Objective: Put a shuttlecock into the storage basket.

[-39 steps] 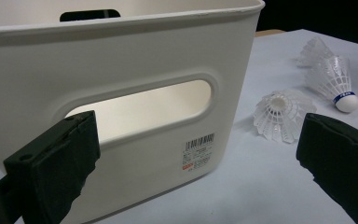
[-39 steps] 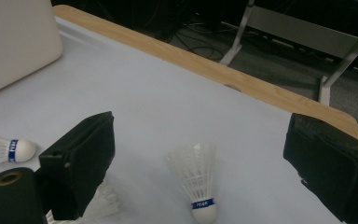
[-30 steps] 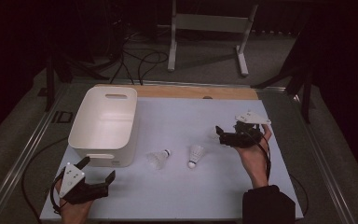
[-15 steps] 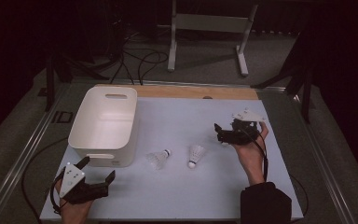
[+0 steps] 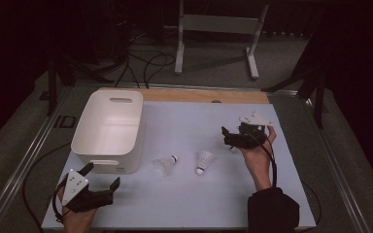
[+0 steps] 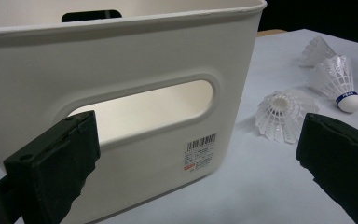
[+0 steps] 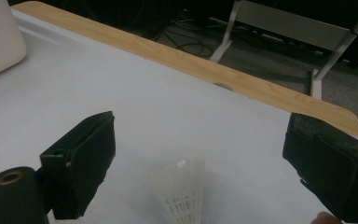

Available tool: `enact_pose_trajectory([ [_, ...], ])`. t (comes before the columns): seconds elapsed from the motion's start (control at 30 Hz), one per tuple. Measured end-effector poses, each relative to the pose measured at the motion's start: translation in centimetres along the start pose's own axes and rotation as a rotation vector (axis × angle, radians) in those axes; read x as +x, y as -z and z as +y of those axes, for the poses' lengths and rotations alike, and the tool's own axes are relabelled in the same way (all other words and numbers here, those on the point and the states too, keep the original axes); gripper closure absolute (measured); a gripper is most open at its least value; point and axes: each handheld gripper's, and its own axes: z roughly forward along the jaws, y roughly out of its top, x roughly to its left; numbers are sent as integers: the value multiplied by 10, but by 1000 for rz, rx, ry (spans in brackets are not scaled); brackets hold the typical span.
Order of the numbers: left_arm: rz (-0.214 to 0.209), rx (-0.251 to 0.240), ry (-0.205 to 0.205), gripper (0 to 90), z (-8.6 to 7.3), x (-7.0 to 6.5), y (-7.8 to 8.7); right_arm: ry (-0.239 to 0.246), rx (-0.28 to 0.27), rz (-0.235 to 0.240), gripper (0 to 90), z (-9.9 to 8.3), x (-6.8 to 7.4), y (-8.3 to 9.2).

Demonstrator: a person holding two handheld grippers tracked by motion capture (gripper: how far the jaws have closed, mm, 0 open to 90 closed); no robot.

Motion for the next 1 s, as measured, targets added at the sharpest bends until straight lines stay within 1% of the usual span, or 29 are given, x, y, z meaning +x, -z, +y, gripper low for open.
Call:
enact_pose_trajectory([
  [0.33, 0, 0, 0, 1, 0, 0, 0, 4, 8, -11, 92, -1, 2, -8],
  [0.37, 1, 0, 0, 1, 0, 0, 0, -6, 12, -15, 89, -1, 2, -9],
  [0.47, 0, 0, 0, 1, 0, 0, 0, -10, 14, -14, 89, -1, 2, -10],
  [0.63, 1, 0, 0, 1, 0, 0, 0, -10, 19, -19, 89, -2, 2, -15],
  [0.77, 1, 1, 1, 1, 0, 0, 0, -20, 15, -24, 89, 0, 2, -17],
  [0.87, 1, 0, 0, 1, 0, 0, 0, -14, 14, -25, 89, 1, 2, -20],
  [1.0, 1, 1, 0, 1, 0, 0, 0, -19, 24, -35, 89, 1, 1, -24],
])
